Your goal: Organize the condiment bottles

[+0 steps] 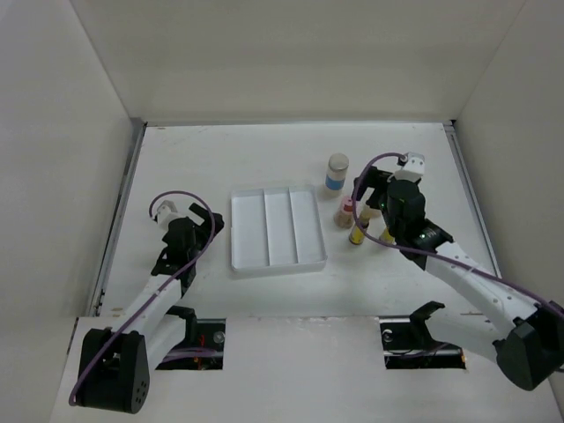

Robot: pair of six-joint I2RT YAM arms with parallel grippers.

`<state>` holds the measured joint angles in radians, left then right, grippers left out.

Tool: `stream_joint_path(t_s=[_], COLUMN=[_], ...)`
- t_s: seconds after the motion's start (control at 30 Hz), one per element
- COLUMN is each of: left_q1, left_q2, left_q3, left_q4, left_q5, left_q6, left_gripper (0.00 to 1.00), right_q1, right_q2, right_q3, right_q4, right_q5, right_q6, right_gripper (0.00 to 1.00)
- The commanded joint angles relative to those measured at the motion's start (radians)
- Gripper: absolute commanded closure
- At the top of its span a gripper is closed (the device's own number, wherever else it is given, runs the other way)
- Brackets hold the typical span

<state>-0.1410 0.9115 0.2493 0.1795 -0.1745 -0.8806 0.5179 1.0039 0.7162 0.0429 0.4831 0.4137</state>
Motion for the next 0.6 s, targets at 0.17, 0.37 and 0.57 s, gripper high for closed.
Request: stream_joint_path(t_s=[0.17, 0.37, 0.57], left_q1=[-0.01, -0.013, -0.013], left_q2=[-0.008, 0.001, 0.0], left_q3=[0.033, 0.018, 0.018], left_q4=[0.032, 0.069, 0.075], left_q5=[-0.009, -0.011, -0.006], left_q6=[0.025, 0.025, 0.025], left_gripper=[0.0, 0.0, 0.0], right_q1=[0.001, -0.006, -0.009], right_q2=[0.165, 0.3, 0.459], right_q3=[0.149, 0.261, 0.374], right_q4=[0.097, 0.046, 0.037], right_q5=[-0.161, -0.196, -0.186], right_q6=[-0.058, -0.082, -0.115], right_gripper=[0.07, 0.72, 0.06])
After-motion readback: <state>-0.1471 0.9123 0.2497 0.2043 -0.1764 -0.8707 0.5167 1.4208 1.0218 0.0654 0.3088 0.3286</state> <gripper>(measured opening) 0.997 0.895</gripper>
